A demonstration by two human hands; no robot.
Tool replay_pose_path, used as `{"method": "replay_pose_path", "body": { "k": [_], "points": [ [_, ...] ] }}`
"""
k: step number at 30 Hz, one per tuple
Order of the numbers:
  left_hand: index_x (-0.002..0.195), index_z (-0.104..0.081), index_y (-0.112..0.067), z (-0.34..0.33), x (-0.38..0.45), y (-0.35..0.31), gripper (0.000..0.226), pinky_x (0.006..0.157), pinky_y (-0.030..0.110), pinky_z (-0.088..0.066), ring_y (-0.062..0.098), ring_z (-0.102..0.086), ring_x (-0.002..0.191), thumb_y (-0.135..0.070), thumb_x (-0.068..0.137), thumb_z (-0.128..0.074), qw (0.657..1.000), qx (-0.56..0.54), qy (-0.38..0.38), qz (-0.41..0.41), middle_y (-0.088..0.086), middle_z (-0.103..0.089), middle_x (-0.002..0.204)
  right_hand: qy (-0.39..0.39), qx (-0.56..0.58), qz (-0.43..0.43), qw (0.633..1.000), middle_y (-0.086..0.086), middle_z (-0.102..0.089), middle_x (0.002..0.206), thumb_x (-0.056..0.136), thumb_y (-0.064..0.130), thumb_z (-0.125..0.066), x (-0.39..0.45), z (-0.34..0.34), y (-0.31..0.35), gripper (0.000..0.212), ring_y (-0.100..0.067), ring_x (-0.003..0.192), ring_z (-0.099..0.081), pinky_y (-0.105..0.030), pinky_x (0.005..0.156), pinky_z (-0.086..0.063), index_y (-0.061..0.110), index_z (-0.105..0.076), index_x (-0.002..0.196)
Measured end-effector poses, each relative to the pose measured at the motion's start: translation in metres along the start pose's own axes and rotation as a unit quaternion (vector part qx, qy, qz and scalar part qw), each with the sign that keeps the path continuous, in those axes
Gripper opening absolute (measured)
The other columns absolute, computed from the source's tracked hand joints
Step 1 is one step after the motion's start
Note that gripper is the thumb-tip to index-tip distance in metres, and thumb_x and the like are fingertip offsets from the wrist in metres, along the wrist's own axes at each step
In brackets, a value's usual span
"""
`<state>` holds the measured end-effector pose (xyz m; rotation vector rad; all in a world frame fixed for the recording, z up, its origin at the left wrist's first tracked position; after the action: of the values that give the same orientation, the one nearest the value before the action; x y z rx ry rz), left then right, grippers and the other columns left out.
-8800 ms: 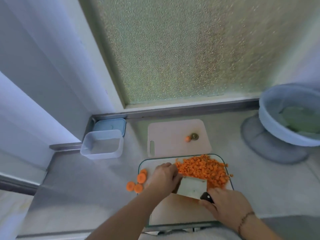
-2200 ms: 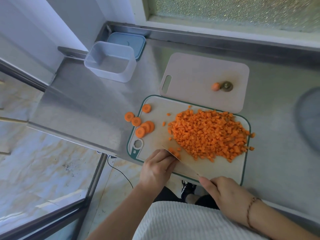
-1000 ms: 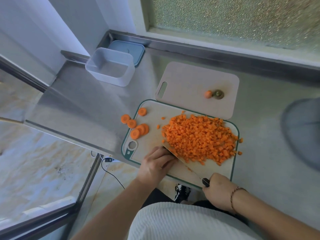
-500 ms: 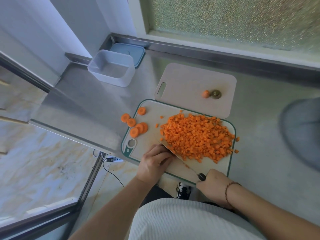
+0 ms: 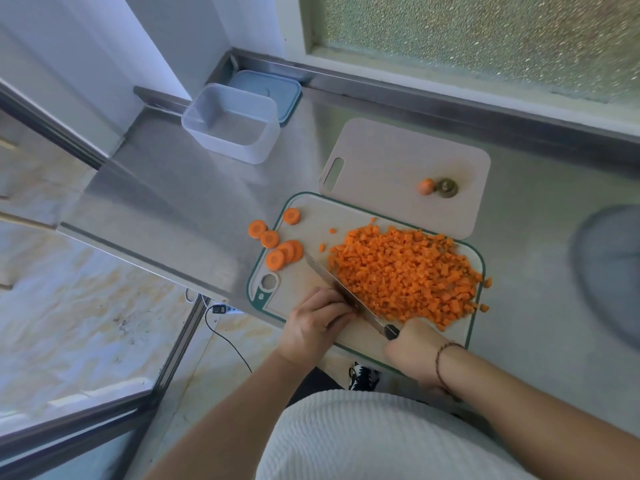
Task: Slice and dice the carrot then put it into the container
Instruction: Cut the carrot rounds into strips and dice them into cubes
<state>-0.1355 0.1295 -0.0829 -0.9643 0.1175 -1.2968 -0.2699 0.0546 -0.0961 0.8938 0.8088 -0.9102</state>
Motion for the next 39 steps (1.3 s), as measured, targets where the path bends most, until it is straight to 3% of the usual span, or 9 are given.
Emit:
{"method": "replay_pose_path", "body": {
  "k": [2, 4, 8, 16, 25, 31, 36, 39],
  "points": [
    [0.089, -0.077, -0.003, -0.001, -0.001, 0.002, 0.006, 0.085, 0.031, -0.055, 0.019, -0.063, 0.094, -0.009, 0.089, -0.076, 1.000, 0.003, 0.003, 0.002, 0.008, -0.069, 0.097, -0.037, 0.084, 0.031, 0.995, 0.003, -0.041, 0.057, 0.089, 0.030, -0.056, -0.001, 0.005, -0.007, 0.034, -0.014, 0.054, -0.045, -0.024, 0.052, -0.035, 0.017, -0.039, 0.063],
    [0.091, -0.076, -0.001, -0.001, -0.005, -0.001, 0.005, 0.086, 0.032, -0.055, 0.023, -0.065, 0.095, -0.004, 0.087, -0.079, 1.000, 0.011, 0.010, -0.004, 0.009, -0.069, 0.100, -0.061, 0.118, 0.089, 0.987, 0.007, -0.037, 0.049, 0.087, 0.051, -0.056, -0.007, 0.010, -0.007, 0.047, -0.011, 0.044, -0.038, -0.028, 0.048, -0.033, 0.019, -0.037, 0.059],
    [0.095, -0.076, -0.003, 0.006, -0.014, -0.002, 0.008, 0.086, 0.035, -0.055, 0.025, -0.064, 0.096, -0.002, 0.087, -0.078, 1.000, 0.018, 0.001, 0.006, 0.007, -0.067, 0.106, -0.056, 0.110, 0.093, 0.988, 0.007, -0.032, 0.044, 0.084, 0.075, -0.022, -0.024, 0.007, -0.020, 0.064, -0.010, 0.040, -0.033, -0.027, 0.051, -0.034, 0.018, -0.032, 0.057],
    [0.088, -0.077, -0.006, 0.004, -0.012, 0.003, 0.008, 0.084, 0.040, -0.055, 0.023, -0.065, 0.094, -0.010, 0.091, -0.071, 0.999, 0.039, -0.013, 0.027, 0.005, -0.071, 0.099, -0.048, 0.124, 0.108, 0.985, 0.006, -0.042, 0.049, 0.079, 0.073, -0.019, -0.036, -0.005, -0.028, 0.064, -0.007, 0.047, -0.041, -0.031, 0.059, -0.039, 0.017, -0.042, 0.059],
    [0.087, -0.078, -0.003, 0.004, -0.009, 0.002, 0.008, 0.080, 0.034, -0.058, 0.022, -0.070, 0.090, -0.006, 0.090, -0.071, 0.999, 0.011, -0.014, 0.037, 0.005, -0.074, 0.098, -0.042, 0.093, 0.103, 0.989, 0.006, -0.035, 0.050, 0.087, 0.065, -0.018, -0.029, -0.008, -0.019, 0.058, -0.006, 0.044, -0.035, -0.021, 0.050, -0.032, 0.016, -0.036, 0.060],
    [0.088, -0.076, -0.003, 0.000, -0.006, 0.002, 0.009, 0.077, 0.035, -0.057, 0.024, -0.067, 0.088, -0.005, 0.093, -0.069, 1.000, 0.011, 0.015, 0.023, 0.007, -0.071, 0.097, -0.092, 0.095, 0.123, 0.984, 0.007, -0.035, 0.045, 0.084, 0.068, -0.020, -0.015, 0.006, -0.001, 0.060, -0.004, 0.040, -0.038, -0.020, 0.050, -0.032, 0.017, -0.034, 0.056],
    [0.088, -0.075, -0.004, -0.001, 0.016, 0.012, 0.014, 0.078, 0.037, -0.056, 0.023, -0.065, 0.091, -0.010, 0.096, -0.065, 0.999, 0.036, -0.008, 0.018, 0.006, -0.070, 0.098, -0.092, 0.181, 0.102, 0.974, 0.002, -0.037, 0.047, 0.079, 0.075, -0.021, -0.021, 0.010, -0.016, 0.067, -0.011, 0.044, -0.038, -0.028, 0.054, -0.036, 0.014, -0.038, 0.060],
    [0.084, -0.075, -0.006, -0.001, 0.031, 0.012, 0.014, 0.075, 0.038, -0.055, 0.025, -0.063, 0.086, -0.012, 0.094, -0.067, 0.997, 0.069, -0.019, -0.018, 0.007, -0.070, 0.093, -0.061, 0.257, 0.078, 0.961, 0.000, -0.035, 0.043, 0.081, 0.071, -0.023, -0.029, 0.009, -0.018, 0.065, -0.010, 0.035, -0.033, -0.019, 0.040, -0.031, 0.011, -0.039, 0.061]
  ]
}}
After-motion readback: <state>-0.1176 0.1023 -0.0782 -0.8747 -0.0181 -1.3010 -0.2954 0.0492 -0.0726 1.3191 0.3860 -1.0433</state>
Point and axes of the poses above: each hand's wrist, its own x-axis towards the middle knuckle, its own z-axis out of the back of the hand, y = z × x, the point moved 9 cm from there along x, towards the middle knuckle
